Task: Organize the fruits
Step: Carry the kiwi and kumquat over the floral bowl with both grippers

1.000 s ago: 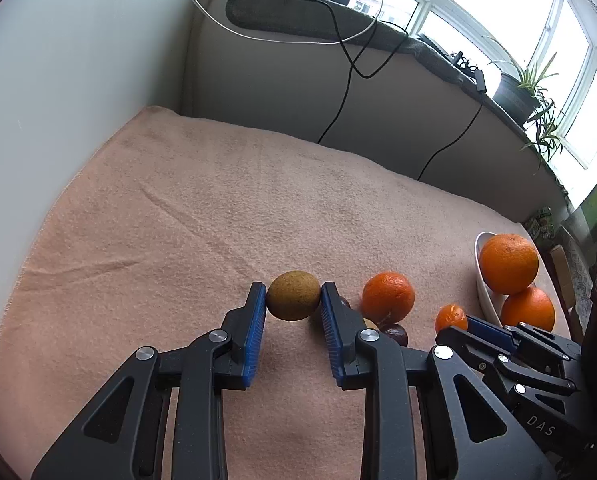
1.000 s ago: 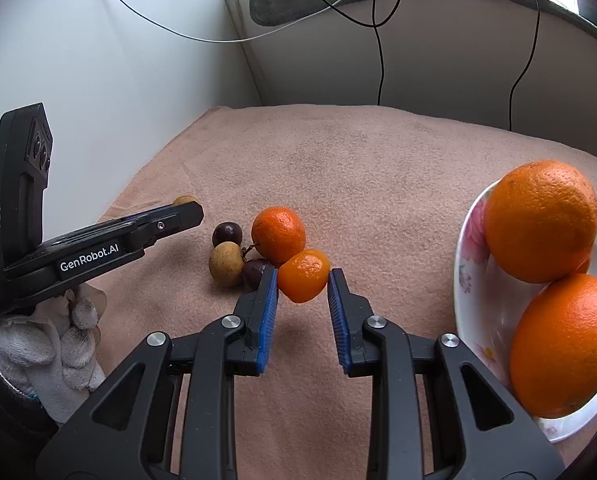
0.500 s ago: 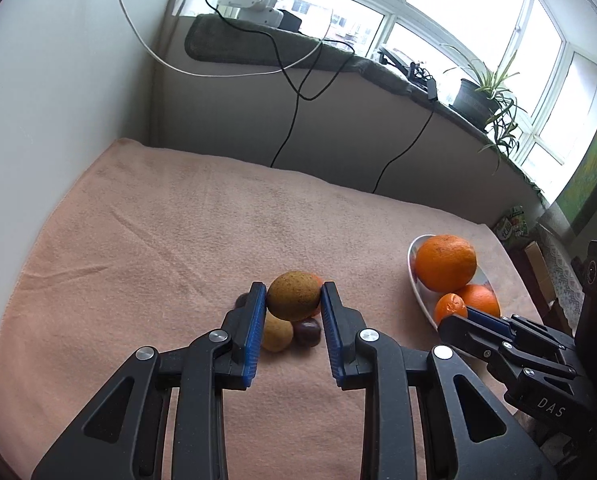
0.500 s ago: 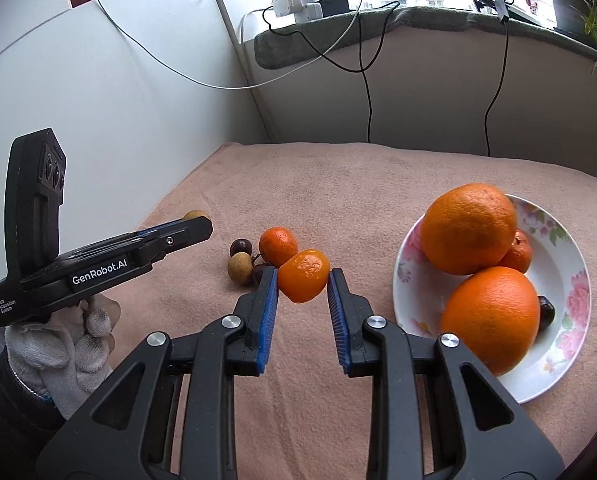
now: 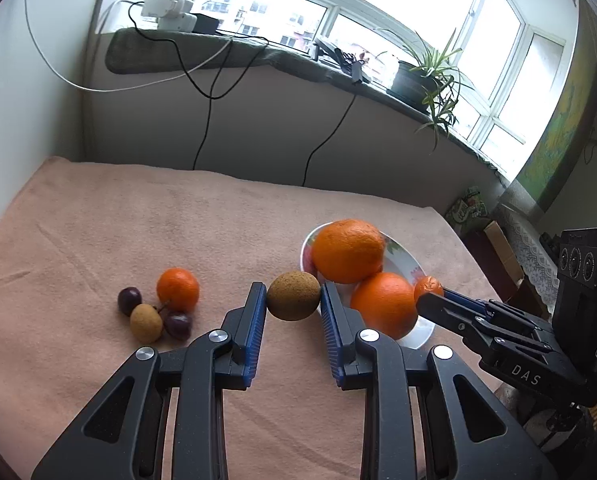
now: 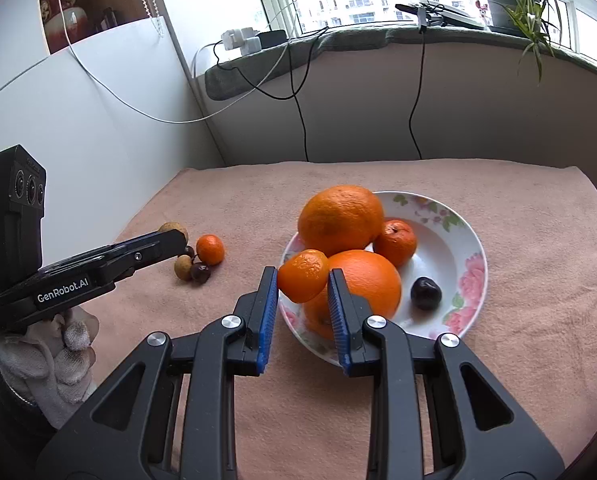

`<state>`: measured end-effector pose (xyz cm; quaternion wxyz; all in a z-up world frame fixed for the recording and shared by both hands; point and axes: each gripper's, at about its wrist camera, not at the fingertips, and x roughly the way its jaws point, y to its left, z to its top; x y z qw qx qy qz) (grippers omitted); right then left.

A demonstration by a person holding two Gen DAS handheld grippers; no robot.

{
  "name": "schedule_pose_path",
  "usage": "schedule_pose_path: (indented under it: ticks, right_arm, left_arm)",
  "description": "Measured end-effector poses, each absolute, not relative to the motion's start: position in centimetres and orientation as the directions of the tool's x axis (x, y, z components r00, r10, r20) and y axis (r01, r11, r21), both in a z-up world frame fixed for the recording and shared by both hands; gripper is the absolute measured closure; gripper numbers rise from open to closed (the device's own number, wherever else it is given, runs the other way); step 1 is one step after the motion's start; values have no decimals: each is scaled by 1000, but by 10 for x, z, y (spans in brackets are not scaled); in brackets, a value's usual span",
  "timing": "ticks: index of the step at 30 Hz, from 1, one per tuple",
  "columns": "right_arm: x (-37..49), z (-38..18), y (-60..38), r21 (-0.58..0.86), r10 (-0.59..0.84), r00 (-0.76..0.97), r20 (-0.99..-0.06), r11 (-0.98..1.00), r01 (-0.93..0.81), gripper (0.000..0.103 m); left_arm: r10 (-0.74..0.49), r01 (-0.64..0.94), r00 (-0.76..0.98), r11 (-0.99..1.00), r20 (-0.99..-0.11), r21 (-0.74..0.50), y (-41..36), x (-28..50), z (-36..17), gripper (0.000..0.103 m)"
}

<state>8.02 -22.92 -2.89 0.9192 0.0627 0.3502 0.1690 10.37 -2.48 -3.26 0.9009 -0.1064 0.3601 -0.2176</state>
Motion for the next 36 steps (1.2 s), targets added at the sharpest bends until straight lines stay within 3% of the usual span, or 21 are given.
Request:
schedule_pose_path:
  ticks: [19,36]
  right_arm:
    - [79,-46,-313,282,305,709,-636,947,-155,77]
    - [104,-62,-333,302,340,681,-649,936,-179,77]
  left_arm:
    - [-592,508,516,794,-619,-335,-140,95,-32,77]
    - [-552,522,493,806,-672,-279,-182,106,-41,77]
